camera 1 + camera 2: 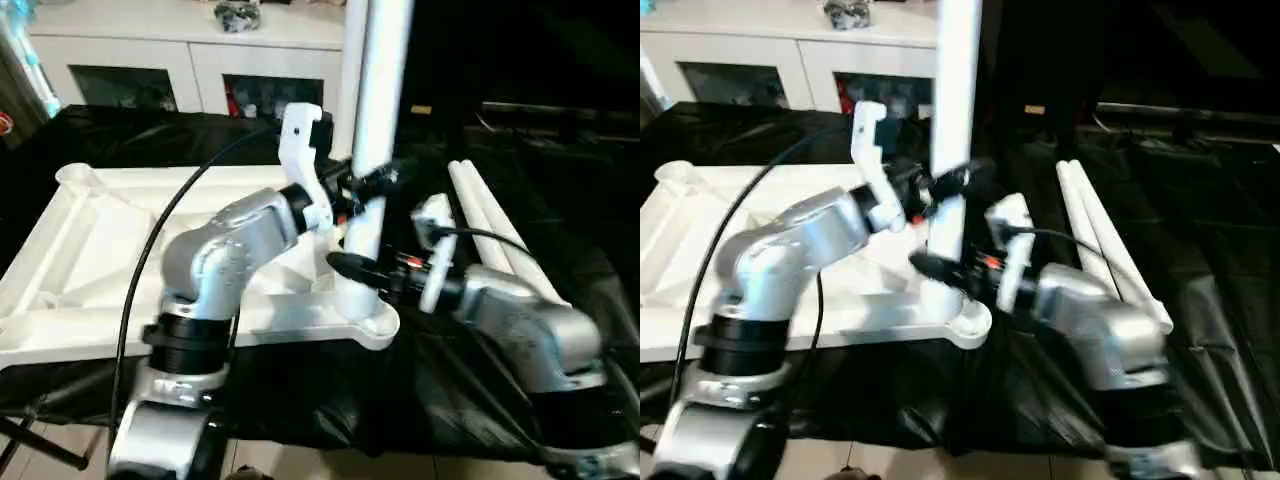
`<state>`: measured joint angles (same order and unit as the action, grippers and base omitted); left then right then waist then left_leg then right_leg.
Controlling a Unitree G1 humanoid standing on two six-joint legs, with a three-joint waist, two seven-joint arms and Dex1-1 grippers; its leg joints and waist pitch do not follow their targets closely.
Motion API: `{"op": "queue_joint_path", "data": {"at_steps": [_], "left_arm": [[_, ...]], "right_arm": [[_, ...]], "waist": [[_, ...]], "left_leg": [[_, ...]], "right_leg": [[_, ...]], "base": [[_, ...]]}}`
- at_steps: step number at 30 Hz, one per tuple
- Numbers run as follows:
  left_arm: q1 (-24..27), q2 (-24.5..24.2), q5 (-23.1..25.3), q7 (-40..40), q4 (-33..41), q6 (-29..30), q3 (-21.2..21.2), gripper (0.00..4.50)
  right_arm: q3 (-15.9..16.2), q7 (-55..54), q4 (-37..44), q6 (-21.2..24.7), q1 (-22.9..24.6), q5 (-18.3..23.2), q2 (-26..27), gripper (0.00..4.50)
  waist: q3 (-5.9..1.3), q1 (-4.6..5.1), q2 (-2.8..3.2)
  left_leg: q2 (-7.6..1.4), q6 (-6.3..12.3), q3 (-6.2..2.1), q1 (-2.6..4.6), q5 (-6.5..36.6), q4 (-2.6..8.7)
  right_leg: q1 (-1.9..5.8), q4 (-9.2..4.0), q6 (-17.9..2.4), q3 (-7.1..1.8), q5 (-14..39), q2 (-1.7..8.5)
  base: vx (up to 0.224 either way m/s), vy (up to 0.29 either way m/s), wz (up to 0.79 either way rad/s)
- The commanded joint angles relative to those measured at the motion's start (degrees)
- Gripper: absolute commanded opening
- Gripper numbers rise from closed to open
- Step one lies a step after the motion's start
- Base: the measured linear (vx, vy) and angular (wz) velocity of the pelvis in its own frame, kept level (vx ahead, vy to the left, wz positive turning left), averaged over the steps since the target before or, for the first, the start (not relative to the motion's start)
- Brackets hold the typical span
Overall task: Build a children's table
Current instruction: Pick table leg
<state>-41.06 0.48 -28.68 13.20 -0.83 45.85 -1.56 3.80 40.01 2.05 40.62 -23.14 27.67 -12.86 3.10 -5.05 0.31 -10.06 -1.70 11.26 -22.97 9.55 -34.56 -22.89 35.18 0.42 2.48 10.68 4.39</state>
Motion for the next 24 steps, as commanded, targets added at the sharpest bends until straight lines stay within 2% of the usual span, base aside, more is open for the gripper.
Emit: {"op": "queue_joint_path", "data": {"at_steps": [1, 6, 10, 12, 13, 14, 16, 17, 19, 24], "left_arm": [[-0.19, 0.96, 3.26, -5.75, -0.8, -0.8, -1.28, 2.9], [0.29, 2.88, 3.31, -7.62, 0.03, -1.29, -1.83, 2.53], [0.93, 4.17, 2.42, -8.1, 0.95, -1.05, -1.57, 2.32], [0.97, 4.31, 2.1, -7.91, 1.11, -0.92, -1.69, 2.02], [0.88, 4.32, 1.41, -7.23, 1.37, -0.92, -1.84, 1.98], [0.71, 3.87, 0.69, -5.69, 1.39, -0.84, -1.81, 1.89], [0.64, 3.59, 0.39, -4.85, 1.37, -0.77, -1.73, 1.87], [0.33, 2.34, -2.11, -0.69, 1.14, 0.21, -2.02, 1.87], [0.19, 0.73, -4.29, 3.34, 1.28, 1.64, -1.97, 1.86], [0.21, -2.58, -7.62, 11.37, 1.91, 3.66, -1.14, 1.86]], "right_arm": [[0.45, -1.68, 2.49, -2.76, -2.23, -0.24, 1.48, 1.9], [0.52, -2.89, 2.55, -3.2, -2.4, -0.6, 2.35, 1.9], [0.54, -4.38, 2.51, -3.33, -2.68, -1.45, 3.54, 1.9], [0.48, -4.65, 2.44, -3.28, -2.77, -1.64, 3.6, 1.9], [-0.27, -4.03, 1.98, -2.34, -3.07, -0.46, 3.32, 1.9], [-1.11, -3.45, 1.14, -1.75, -3.44, 0.28, 2.66, 2.46], [-1.46, -3.23, 0.76, -1.58, -3.58, 0.47, 2.34, 2.63], [-2.74, -1.63, -0.28, -0.65, -4.14, 1.65, 0.89, 2.63], [-3.09, 0.95, -0.44, 0.47, -4.23, 2.7, -0.95, 2.8], [-2.47, 7.59, 0.4, 1.99, -3.76, 4.45, -5.06, 3.24]], "waist": [[-4.21, -0.02, -0.62], [-4.22, -0.13, -0.54], [-4.16, -0.11, -0.41], [-4.12, -0.08, -0.43], [-4.1, -0.13, -0.27], [-4.11, -0.1, -0.33], [-4.1, -0.09, -0.27], [-4.08, -0.08, -0.27], [-4.14, -0.23, -0.23], [-4.29, -0.35, -0.28]], "left_leg": [[-2.71, -0.3, -1.55, 1.55, 8.49, 3.74], [-2.66, 0.77, -1.51, 1.41, 7.52, 3.66], [-2.68, 0.57, -1.52, 1.46, 8.36, 3.72], [-2.65, 0.37, -1.53, 1.42, 8.83, 3.75], [-2.64, 0.26, -1.56, 1.48, 9.04, 3.79], [-2.64, 0.05, -1.59, 1.58, 9.39, 3.81], [-2.62, 0.1, -1.55, 1.54, 9.49, 3.79], [-2.55, 0.17, -1.53, 1.59, 9.8, 3.79], [-2.54, 0.07, -1.52, 1.71, 9.48, 3.75], [-2.56, 1.19, -1.43, 1.48, 6.98, 3.54]], "right_leg": [[2.66, -4.17, -10.17, -2.01, 9.24, 3.41], [2.67, -4.02, -10.72, -1.97, 7.31, 3.4], [2.58, -4.17, -10.5, -1.96, 8.34, 3.38], [2.62, -4.28, -10.3, -1.96, 8.95, 3.41], [2.57, -4.29, -10.06, -1.96, 9.23, 3.37], [2.6, -4.35, -9.87, -1.93, 9.58, 3.33], [2.53, -4.35, -9.89, -1.97, 9.53, 3.35], [2.47, -4.41, -9.75, -1.94, 10.01, 3.32], [2.53, -4.29, -9.86, -1.91, 9.9, 3.28], [2.78, -3.65, -11.74, -1.91, 4.85, 3.31]], "base": [[0.0, 0.0, 0.0], [0.0, 0.0, 0.0], [0.0, 0.0, 0.0], [0.0, 0.0, 0.0], [0.0, 0.0, 0.0], [0.0, 0.0, 0.0], [0.0, 0.0, 0.0], [0.0, 0.0, 0.0], [0.0, 0.0, 0.0], [0.0, 0.0, 0.0]]}}
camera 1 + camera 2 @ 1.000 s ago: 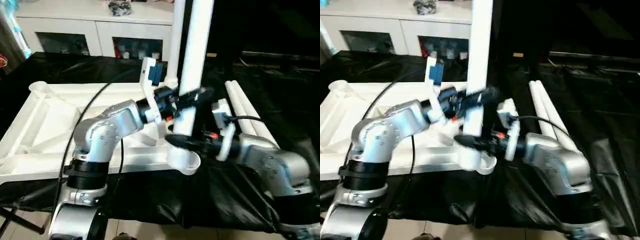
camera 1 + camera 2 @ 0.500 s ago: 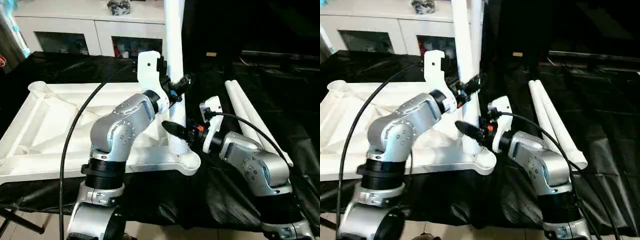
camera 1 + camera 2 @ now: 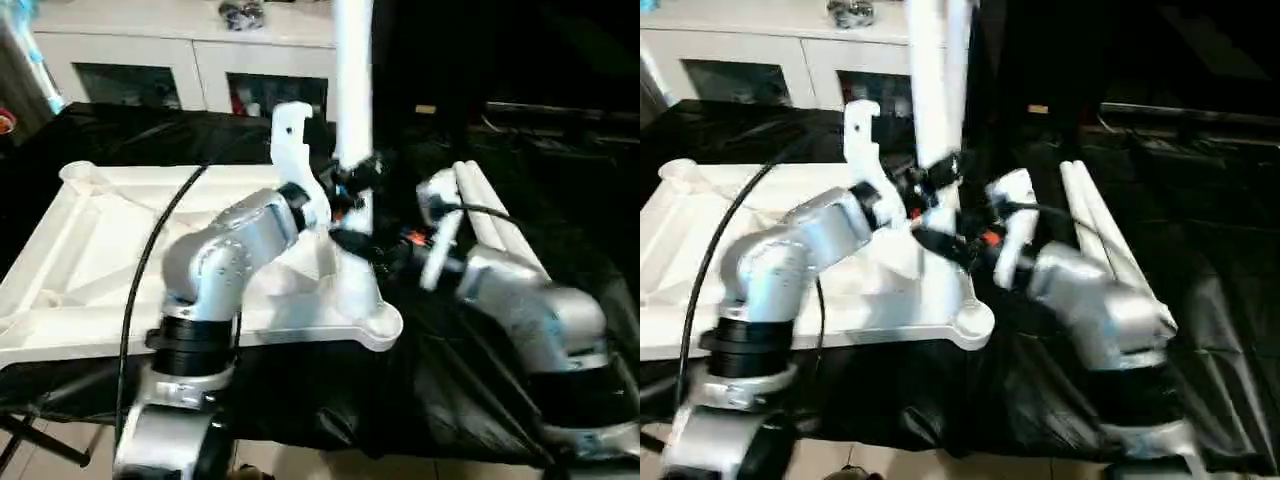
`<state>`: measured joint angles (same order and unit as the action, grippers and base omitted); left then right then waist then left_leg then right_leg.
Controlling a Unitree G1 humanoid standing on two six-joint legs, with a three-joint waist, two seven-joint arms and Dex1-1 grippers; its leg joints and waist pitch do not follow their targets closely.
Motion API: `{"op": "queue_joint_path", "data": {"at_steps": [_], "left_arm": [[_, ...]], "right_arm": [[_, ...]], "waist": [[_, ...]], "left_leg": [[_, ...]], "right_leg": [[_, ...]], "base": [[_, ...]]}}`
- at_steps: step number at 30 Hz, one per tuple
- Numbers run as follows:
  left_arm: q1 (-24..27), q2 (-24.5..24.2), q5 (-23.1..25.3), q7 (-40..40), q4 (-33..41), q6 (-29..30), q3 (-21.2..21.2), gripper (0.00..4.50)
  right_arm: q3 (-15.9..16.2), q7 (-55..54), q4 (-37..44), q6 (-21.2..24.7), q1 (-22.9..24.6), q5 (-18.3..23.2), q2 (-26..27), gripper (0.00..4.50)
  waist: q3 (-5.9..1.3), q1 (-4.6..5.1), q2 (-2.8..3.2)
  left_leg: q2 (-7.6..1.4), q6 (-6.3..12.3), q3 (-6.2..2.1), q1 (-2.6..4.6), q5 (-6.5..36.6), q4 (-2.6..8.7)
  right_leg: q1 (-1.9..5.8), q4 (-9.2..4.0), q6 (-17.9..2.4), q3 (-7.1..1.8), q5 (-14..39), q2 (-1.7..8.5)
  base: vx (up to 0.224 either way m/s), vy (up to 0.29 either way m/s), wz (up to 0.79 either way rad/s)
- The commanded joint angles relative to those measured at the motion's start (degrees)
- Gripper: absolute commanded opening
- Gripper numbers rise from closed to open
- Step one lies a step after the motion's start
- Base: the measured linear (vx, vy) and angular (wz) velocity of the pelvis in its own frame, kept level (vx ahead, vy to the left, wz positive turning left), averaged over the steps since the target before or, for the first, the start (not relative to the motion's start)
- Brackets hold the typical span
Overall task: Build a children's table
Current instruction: Pick table leg
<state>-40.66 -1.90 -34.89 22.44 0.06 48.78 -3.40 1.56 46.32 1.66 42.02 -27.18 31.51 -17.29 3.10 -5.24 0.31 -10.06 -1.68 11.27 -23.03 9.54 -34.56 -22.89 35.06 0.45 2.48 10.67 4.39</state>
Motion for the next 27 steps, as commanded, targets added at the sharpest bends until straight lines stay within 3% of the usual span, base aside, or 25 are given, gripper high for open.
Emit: {"op": "queue_joint_path", "data": {"at_steps": [1, 2, 9, 27], "left_arm": [[-0.31, -1.2, -2.84, 4.99, 1.03, 1.28, 0.7, 1.86], [-0.55, -3.08, -4.4, 10.02, 0.81, 1.54, 1.15, 1.86], [-2.09, -5.33, -8.93, 19.5, -0.64, 1.97, 0.57, 1.86], [-1.83, -5.04, -8.82, 22.83, -0.27, 1.26, 3.17, 1.86]], "right_arm": [[-0.33, 3.23, 1.23, 0.57, 0.46, 1.57, -1.54, 3.35], [-0.44, 6.49, 1.73, 2.01, 0.65, 3.79, -3.07, 3.42], [2.37, 14.57, 1.72, 3.0, 0.91, 5.04, -7.99, 3.44], [5.61, 19.79, -1.08, 3.6, -0.88, 4.85, -9.89, 3.44]], "waist": [[-4.31, -0.17, -0.42], [-4.28, -0.29, -0.51], [-4.12, -0.34, -0.5], [-4.14, -0.37, -0.91]], "left_leg": [[-2.5, 1.38, -1.41, 1.6, 7.1, 3.52], [-2.53, 1.94, -1.32, 1.63, 6.99, 3.5], [-2.65, 1.41, -1.29, 1.75, 8.41, 3.55], [-2.76, 1.88, -1.29, 1.66, 7.67, 3.38]], "right_leg": [[2.78, -3.56, -11.93, -1.87, 5.14, 3.36], [2.85, -3.59, -12.41, -1.94, 5.67, 3.45], [2.82, -3.74, -12.81, -1.97, 8.7, 3.53], [2.74, -3.65, -13.04, -1.99, 9.33, 3.61]], "base": [[0.0, 0.0, 0.0], [0.0, 0.0, 0.0], [0.0, 0.0, 0.0], [0.0, 0.0, 0.0]]}}
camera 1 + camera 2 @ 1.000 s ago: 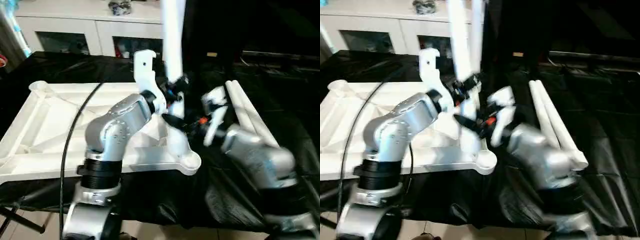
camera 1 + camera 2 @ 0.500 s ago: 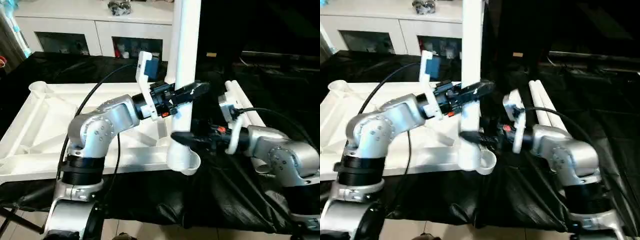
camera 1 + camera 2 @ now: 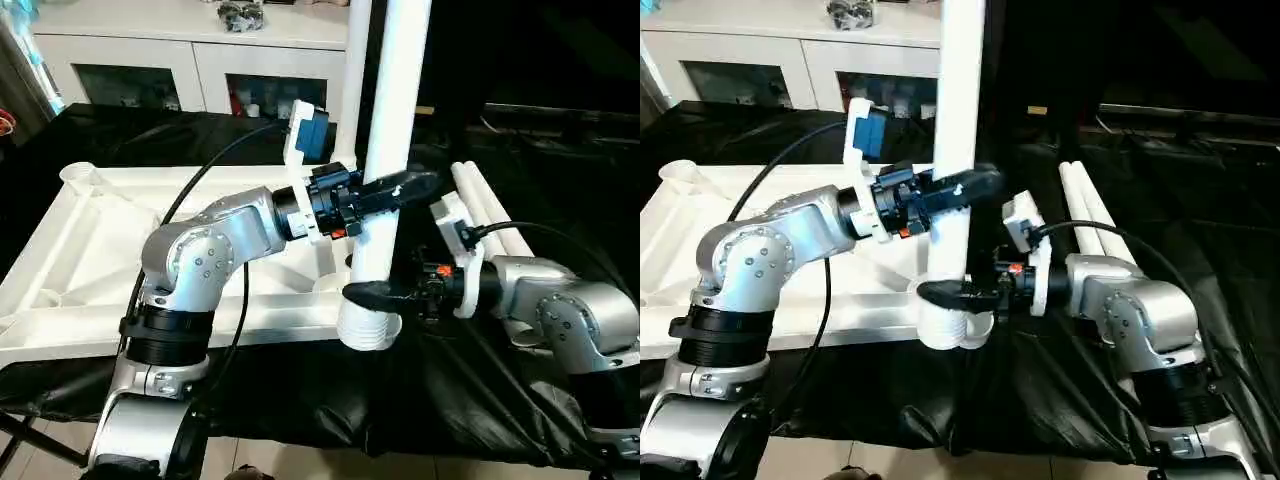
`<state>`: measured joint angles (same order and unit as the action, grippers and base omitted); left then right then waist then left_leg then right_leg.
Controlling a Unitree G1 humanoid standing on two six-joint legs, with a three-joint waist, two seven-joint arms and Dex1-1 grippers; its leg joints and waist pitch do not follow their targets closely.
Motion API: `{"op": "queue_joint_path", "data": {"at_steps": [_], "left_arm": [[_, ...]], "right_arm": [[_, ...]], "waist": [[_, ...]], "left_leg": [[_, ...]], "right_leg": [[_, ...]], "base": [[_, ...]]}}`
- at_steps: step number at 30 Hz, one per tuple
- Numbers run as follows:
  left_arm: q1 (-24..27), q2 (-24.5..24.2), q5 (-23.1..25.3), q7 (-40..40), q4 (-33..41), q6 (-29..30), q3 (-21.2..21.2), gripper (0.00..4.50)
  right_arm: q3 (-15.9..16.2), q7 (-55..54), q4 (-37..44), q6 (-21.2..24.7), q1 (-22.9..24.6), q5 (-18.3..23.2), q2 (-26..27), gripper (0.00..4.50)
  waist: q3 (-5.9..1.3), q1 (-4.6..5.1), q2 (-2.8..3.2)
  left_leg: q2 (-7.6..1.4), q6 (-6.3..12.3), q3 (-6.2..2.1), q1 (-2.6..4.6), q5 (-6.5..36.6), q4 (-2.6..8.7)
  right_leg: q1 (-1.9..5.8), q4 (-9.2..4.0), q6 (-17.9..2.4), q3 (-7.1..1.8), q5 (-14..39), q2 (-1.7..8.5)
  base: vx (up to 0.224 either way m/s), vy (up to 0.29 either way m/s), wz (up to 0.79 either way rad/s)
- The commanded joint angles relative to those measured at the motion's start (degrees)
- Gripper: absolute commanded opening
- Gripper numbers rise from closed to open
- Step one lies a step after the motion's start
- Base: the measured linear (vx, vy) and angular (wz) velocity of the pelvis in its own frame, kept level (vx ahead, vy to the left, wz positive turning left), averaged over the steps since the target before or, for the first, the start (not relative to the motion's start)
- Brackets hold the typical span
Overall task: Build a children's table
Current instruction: Pick table leg
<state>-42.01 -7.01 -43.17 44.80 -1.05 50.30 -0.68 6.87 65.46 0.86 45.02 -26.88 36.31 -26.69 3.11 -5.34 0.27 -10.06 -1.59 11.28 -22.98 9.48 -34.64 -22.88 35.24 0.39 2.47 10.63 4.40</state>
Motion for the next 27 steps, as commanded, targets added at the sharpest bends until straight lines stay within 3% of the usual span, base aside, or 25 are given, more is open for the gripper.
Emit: {"op": "queue_joint_path", "data": {"at_steps": [1, 15, 17, 20, 27], "left_arm": [[-0.47, 0.11, -0.61, 0.52, 0.86, -0.21, 0.49, 1.86], [-0.19, -0.26, 0.11, 2.37, 0.63, -0.09, 2.88, 1.86], [-0.43, -0.27, 0.13, 2.45, 0.34, -0.27, 2.96, 1.86], [-0.67, -0.33, 0.2, 2.58, -0.04, -0.53, 3.09, 1.86], [-0.73, -0.36, 0.18, 2.83, -0.3, -0.59, 3.22, 1.86]], "right_arm": [[0.42, 0.8, -0.31, 0.72, -1.18, 0.1, -0.46, 3.44], [1.39, 1.42, -1.89, 0.26, -1.8, -0.35, 0.04, 3.44], [1.63, 1.69, -1.86, 0.32, -1.65, -0.5, 0.07, 3.09], [1.99, 1.84, -2.08, 0.21, -1.58, -0.7, 0.16, 3.06], [2.7, 2.0, -2.67, 0.35, -1.73, -0.82, 0.31, 2.29]], "waist": [[-4.15, -0.25, -1.0], [-4.23, -0.35, -0.73], [-4.23, -0.34, -0.65], [-4.23, -0.37, -0.7], [-4.24, -0.35, -0.61]], "left_leg": [[-2.76, 1.79, -1.28, 1.62, 7.78, 3.49], [-2.75, 1.48, -1.32, 1.66, 7.76, 3.44], [-2.73, 1.47, -1.33, 1.63, 7.79, 3.46], [-2.73, 1.52, -1.33, 1.62, 7.98, 3.44], [-2.75, 1.39, -1.35, 1.7, 8.18, 3.45]], "right_leg": [[2.75, -3.86, -12.95, -1.97, 9.46, 3.6], [2.75, -3.75, -13.2, -1.96, 8.74, 3.56], [2.77, -3.76, -13.25, -1.96, 8.67, 3.54], [2.81, -3.76, -13.27, -1.97, 8.7, 3.59], [2.76, -3.73, -13.43, -1.94, 8.51, 3.53]], "base": [[0.0, 0.0, 0.0], [0.0, 0.0, 0.0], [0.0, 0.0, 0.0], [0.0, 0.0, 0.0], [0.0, 0.0, 0.0]]}}
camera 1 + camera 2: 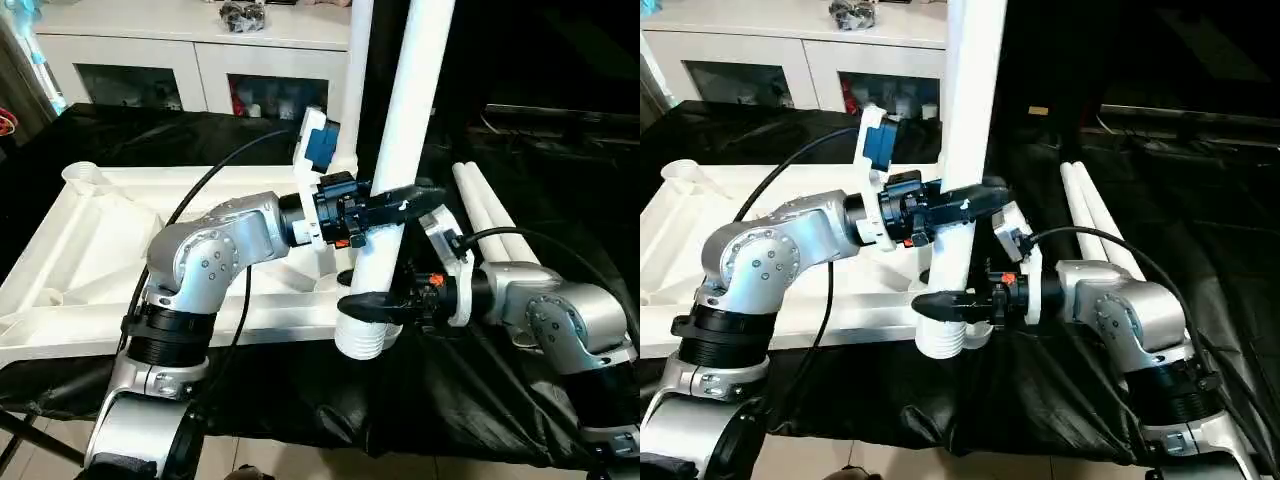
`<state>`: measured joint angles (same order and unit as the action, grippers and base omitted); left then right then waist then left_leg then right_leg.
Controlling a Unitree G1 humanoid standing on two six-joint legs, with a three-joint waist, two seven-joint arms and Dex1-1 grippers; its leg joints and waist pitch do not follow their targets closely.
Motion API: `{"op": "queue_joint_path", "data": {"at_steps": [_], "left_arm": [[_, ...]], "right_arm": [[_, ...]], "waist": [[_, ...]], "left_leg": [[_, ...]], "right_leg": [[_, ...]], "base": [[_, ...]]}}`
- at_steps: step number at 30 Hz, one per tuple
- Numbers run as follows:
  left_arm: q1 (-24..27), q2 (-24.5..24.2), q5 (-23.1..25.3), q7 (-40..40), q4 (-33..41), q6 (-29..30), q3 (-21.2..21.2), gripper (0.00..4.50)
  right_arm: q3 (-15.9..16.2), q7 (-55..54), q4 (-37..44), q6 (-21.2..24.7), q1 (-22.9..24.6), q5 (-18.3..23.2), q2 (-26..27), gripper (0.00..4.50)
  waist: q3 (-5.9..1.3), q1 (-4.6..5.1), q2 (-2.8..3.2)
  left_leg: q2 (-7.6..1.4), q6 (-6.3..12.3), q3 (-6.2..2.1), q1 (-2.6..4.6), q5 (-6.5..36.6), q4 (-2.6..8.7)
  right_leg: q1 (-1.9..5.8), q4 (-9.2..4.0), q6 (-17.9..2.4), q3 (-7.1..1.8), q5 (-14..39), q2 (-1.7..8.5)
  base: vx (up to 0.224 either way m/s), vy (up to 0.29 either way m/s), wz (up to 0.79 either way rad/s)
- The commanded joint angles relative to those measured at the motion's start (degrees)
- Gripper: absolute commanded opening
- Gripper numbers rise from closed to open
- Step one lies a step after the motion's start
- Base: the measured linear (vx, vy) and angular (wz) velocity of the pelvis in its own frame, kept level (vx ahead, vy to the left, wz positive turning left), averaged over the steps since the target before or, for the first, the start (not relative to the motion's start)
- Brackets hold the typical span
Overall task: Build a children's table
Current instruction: Pick table leg
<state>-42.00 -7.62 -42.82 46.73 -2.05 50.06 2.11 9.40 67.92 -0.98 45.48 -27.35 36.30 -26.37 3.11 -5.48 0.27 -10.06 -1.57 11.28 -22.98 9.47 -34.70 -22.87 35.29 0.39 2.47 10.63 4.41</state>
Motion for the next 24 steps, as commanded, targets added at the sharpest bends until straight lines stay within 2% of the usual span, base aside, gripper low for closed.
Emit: {"op": "queue_joint_path", "data": {"at_steps": [1, 4, 5, 6, 9, 10, 12, 14, 16, 19, 21, 22, 23, 24], "left_arm": [[-0.73, 0.2, -0.14, 0.98, 0.68, -0.35, 0.45, 1.86], [-0.83, 0.19, 0.13, 0.29, 0.46, -0.31, 0.32, 1.86], [-1.12, 0.38, 0.87, -1.12, 0.02, -0.62, 0.13, 2.42], [-1.39, 0.85, 0.46, -1.88, -0.61, -0.3, -0.54, 2.56], [-1.41, 0.74, -0.21, -1.02, -0.74, -1.45, -1.49, 2.62], [-1.36, 0.73, -0.19, -0.91, -0.65, -1.76, -1.56, 2.84], [-1.14, 1.62, 0.54, -2.5, -0.52, -4.61, -2.9, 2.91], [-1.76, 3.59, 0.77, -6.01, -1.1, -9.23, -6.43, 2.94], [-2.23, 4.04, 0.97, -7.23, -1.27, -11.19, -7.78, 2.94], [-3.56, 3.93, 3.58, -12.24, -2.08, -15.29, -10.41, 2.94], [-3.88, 2.0, 4.65, -12.79, -2.43, -16.47, -11.6, 2.94], [-3.69, 0.45, 4.91, -11.86, -2.42, -16.61, -11.84, 2.94], [-2.64, -1.25, 6.07, -10.48, -1.69, -16.63, -10.85, 2.94], [-1.41, -3.18, 7.76, -8.93, -1.05, -16.74, -9.28, 2.94]], "right_arm": [[0.22, -0.46, -0.92, -0.05, -1.3, -0.78, 0.06, 2.22], [0.22, -0.5, -1.12, -0.11, -1.34, -0.88, 0.27, 2.02], [0.18, -0.64, -1.2, -0.2, -1.37, -0.93, 0.41, 1.94], [0.14, -0.79, -1.28, -0.3, -1.38, -0.98, 0.52, 1.95], [-0.37, -2.13, -1.71, -1.38, -1.32, -1.45, 1.28, 1.91], [-0.42, -2.32, -1.77, -1.54, -1.33, -1.51, 1.39, 1.91], [-1.35, -4.26, -2.17, -2.88, -1.28, -1.87, 2.65, 1.91], [-3.07, -7.3, -3.16, -4.33, -1.44, -2.21, 4.77, 1.91], [-3.68, -8.77, -3.42, -5.0, -1.48, -2.55, 5.53, 1.91], [-4.8, -13.47, -4.92, -7.22, -2.05, -4.56, 7.19, 1.91], [-5.36, -17.11, -6.46, -9.14, -2.8, -6.34, 8.44, 1.91], [-5.62, -19.05, -7.31, -10.2, -3.2, -7.27, 9.09, 1.91], [-5.39, -20.1, -7.41, -11.0, -3.16, -8.37, 8.93, 1.91], [-4.97, -21.0, -7.35, -11.66, -3.09, -9.59, 8.61, 1.91]], "waist": [[-4.26, -0.23, -0.56], [-4.29, -0.24, -0.48], [-4.29, -0.24, -0.5], [-4.31, -0.2, -0.5], [-4.3, -0.24, -0.47], [-4.32, -0.19, -0.48], [-4.31, -0.18, -0.29], [-4.31, -0.06, -0.55], [-4.3, -0.08, -0.54], [-4.31, 0.05, -0.56], [-4.24, 0.14, -0.64], [-4.32, 0.29, -0.94], [-4.3, 0.26, -0.93], [-4.26, 0.27, -1.3]], "left_leg": [[-2.75, 1.3, -1.36, 1.69, 8.22, 3.51], [-2.76, 1.14, -1.38, 1.7, 8.36, 3.51], [-2.77, 1.15, -1.38, 1.69, 8.26, 3.52], [-2.77, 1.18, -1.36, 1.7, 8.13, 3.47], [-2.74, 1.06, -1.38, 1.71, 8.39, 3.49], [-2.73, 1.0, -1.39, 1.69, 8.45, 3.51], [-2.78, 0.87, -1.46, 1.63, 8.39, 3.56], [-2.8, 0.84, -1.42, 1.63, 8.86, 3.57], [-2.78, 0.77, -1.45, 1.54, 9.06, 3.57], [-2.79, 0.39, -1.52, 1.64, 8.99, 3.62], [-2.72, 0.28, -1.47, 1.7, 9.02, 3.64], [-2.63, 0.13, -1.41, 1.6, 8.05, 3.68], [-2.67, 0.01, -1.39, 1.71, 7.59, 3.69], [-2.75, 0.15, -1.36, 1.79, 7.47, 3.75]], "right_leg": [[2.78, -3.79, -13.49, -1.96, 8.52, 3.58], [2.79, -3.76, -13.48, -1.94, 8.47, 3.57], [2.8, -3.72, -13.55, -1.94, 8.14, 3.55], [2.79, -3.66, -13.69, -1.94, 7.6, 3.51], [2.74, -3.76, -13.82, -1.92, 8.11, 3.62], [2.8, -3.74, -13.74, -1.91, 8.02, 3.57], [2.85, -3.71, -13.76, -1.91, 7.5, 3.59], [2.87, -3.79, -14.05, -1.9, 7.2, 3.63], [2.9, -3.82, -14.02, -1.88, 7.52, 3.74], [2.78, -3.82, -13.09, -1.86, 8.03, 3.63], [2.73, -3.86, -12.37, -1.88, 9.02, 3.58], [2.69, -3.7, -11.87, -1.88, 9.45, 3.59], [2.47, -3.56, -11.32, -1.88, 9.54, 3.49], [2.42, -3.71, -11.07, -1.89, 9.63, 3.5]], "base": [[0.0, 0.0, 0.0], [0.0, 0.0, 0.0], [0.0, 0.0, 0.0], [0.0, 0.0, 0.0], [0.0, 0.0, 0.0], [0.0, 0.0, 0.0], [0.0, 0.0, 0.0], [0.0, 0.0, 0.0], [0.0, 0.0, 0.0], [0.0, 0.0, 0.0], [0.0, 0.0, 0.0], [0.0, 0.0, 0.0], [0.0, 0.0, 0.0], [0.0, 0.0, 0.0]]}}
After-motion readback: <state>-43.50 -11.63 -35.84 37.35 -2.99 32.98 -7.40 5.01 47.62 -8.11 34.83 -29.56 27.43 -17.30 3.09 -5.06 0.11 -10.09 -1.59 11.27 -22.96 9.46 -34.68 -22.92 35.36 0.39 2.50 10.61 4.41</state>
